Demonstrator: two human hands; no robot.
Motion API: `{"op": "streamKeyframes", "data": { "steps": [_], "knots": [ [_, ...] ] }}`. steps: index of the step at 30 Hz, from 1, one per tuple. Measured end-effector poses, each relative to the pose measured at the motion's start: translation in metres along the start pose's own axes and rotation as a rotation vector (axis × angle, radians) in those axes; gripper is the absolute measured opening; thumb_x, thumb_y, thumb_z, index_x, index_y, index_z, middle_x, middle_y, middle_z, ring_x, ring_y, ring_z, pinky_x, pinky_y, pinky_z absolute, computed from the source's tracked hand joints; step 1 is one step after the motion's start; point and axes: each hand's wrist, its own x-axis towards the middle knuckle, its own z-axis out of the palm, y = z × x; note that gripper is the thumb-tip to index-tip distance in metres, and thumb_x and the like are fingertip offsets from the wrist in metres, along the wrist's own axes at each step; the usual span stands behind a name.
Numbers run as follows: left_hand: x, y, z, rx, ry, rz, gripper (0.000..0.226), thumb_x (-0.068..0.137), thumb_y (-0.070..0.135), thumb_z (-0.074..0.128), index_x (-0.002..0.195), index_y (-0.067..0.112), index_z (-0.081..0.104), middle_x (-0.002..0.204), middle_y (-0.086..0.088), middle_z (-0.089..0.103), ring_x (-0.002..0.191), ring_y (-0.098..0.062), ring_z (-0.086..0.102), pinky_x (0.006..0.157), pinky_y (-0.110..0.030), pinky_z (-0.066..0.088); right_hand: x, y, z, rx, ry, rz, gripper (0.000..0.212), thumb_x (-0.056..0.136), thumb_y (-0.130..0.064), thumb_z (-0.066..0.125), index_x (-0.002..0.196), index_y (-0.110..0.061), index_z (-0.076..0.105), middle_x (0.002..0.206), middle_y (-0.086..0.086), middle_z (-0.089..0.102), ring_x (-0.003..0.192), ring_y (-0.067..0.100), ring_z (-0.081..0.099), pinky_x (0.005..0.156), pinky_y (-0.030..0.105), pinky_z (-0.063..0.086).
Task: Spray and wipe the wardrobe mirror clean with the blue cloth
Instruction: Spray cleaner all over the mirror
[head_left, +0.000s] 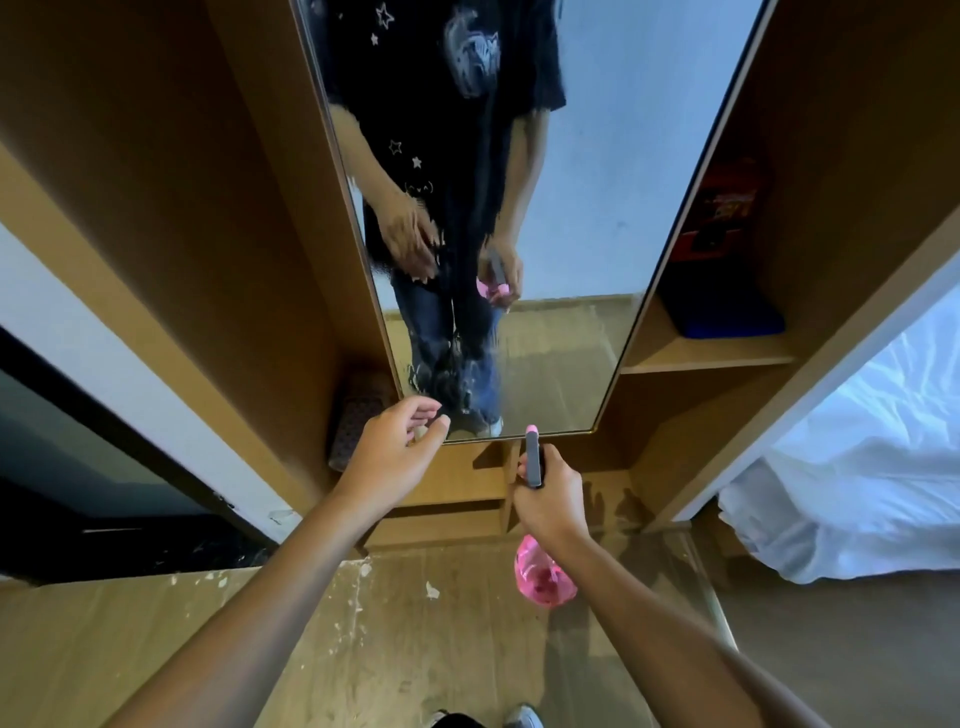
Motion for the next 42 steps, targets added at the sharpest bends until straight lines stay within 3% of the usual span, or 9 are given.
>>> {"op": "streamKeyframes", "data": {
  "steps": [4,9,14,19,22,25,29,37,42],
  "knots": [
    [0.003,0.007,0.009,0.016,-0.016,0.009,0.028,0.095,0.033,0.055,0.12,0.021,0.059,0.117,0.005,0.062,0.113,-0.008,0.056,0.1,-0.03,0.047,0.001,0.006,-0.012,0.013,0.046,0.002,0.024,0.081,0.002,0.066,0.096,-0.014,0.056,0.087,0.002,0.061,0.079,0.019,0.061,0.071,0.032,0.057],
    [0.007,0.016,0.022,0.033,-0.029,0.019,0.029,0.095,0.032,0.055,0.12,0.019,0.06,0.116,0.005,0.062,0.113,-0.009,0.056,0.1,-0.031,0.047,0.001,0.014,-0.025,0.038,0.076,0.026,0.02,0.084,0.002,0.064,0.095,-0.014,0.058,0.079,-0.002,0.059,0.071,0.013,0.059,0.056,0.015,0.046],
    [0.006,0.023,0.032,0.056,-0.04,0.036,0.029,0.095,0.032,0.056,0.12,0.018,0.06,0.116,0.003,0.062,0.112,-0.01,0.056,0.1,-0.033,0.047,0.003,0.025,-0.036,0.018,0.148,0.071,0.017,0.086,-0.001,0.064,0.095,-0.014,0.058,0.08,-0.002,0.06,0.07,0.014,0.06,0.052,0.013,0.044],
    [0.008,0.028,0.037,0.051,-0.054,0.043,0.03,0.095,0.03,0.056,0.121,0.015,0.06,0.116,0.001,0.062,0.112,-0.011,0.056,0.098,-0.026,0.046,0.007,0.036,-0.046,0.073,0.213,0.11,0.024,0.087,-0.001,0.064,0.105,-0.013,0.054,0.09,0.002,0.06,0.081,0.017,0.06,0.068,0.024,0.05],
    [0.008,0.029,0.038,0.048,-0.058,0.045,0.03,0.096,0.028,0.055,0.122,0.014,0.059,0.116,0.001,0.061,0.112,-0.01,0.055,0.094,-0.02,0.043,0.008,0.038,-0.046,0.074,0.223,0.11,0.027,0.085,0.0,0.065,0.104,-0.014,0.052,0.094,0.003,0.061,0.081,0.015,0.06,0.069,0.025,0.053],
    [0.006,0.029,0.036,0.046,-0.051,0.04,0.029,0.096,0.027,0.055,0.122,0.014,0.059,0.117,0.0,0.061,0.112,-0.01,0.055,0.093,-0.019,0.043,0.003,0.034,-0.043,0.056,0.123,0.032,0.033,0.085,0.003,0.065,0.103,-0.02,0.05,0.092,-0.006,0.058,0.078,0.008,0.057,0.06,0.014,0.046],
    [0.005,0.021,0.029,0.061,-0.044,0.017,0.028,0.096,0.029,0.055,0.121,0.017,0.059,0.116,0.003,0.06,0.112,-0.009,0.054,0.094,-0.02,0.043,0.0,0.022,-0.022,-0.054,-0.081,-0.071,0.029,0.081,0.002,0.067,0.099,-0.017,0.055,0.092,-0.003,0.062,0.081,0.012,0.06,0.071,0.028,0.057],
    [0.002,0.008,0.007,0.057,-0.002,-0.023,0.026,0.095,0.03,0.056,0.119,0.02,0.059,0.114,0.004,0.062,0.11,-0.007,0.056,0.094,-0.021,0.044,0.004,0.005,0.007,-0.055,-0.135,-0.079,0.018,0.082,-0.002,0.064,0.093,-0.014,0.056,0.079,0.0,0.059,0.066,0.011,0.054,0.059,0.021,0.047],
    [0.003,0.016,-0.006,0.043,0.012,-0.009,0.028,0.096,0.03,0.055,0.121,0.019,0.058,0.116,0.005,0.061,0.112,-0.007,0.055,0.099,-0.025,0.045,0.007,-0.014,0.003,0.045,-0.084,-0.089,0.024,0.081,0.002,0.065,0.098,-0.012,0.058,0.085,0.002,0.062,0.075,0.015,0.061,0.065,0.022,0.055]
  ]
}}
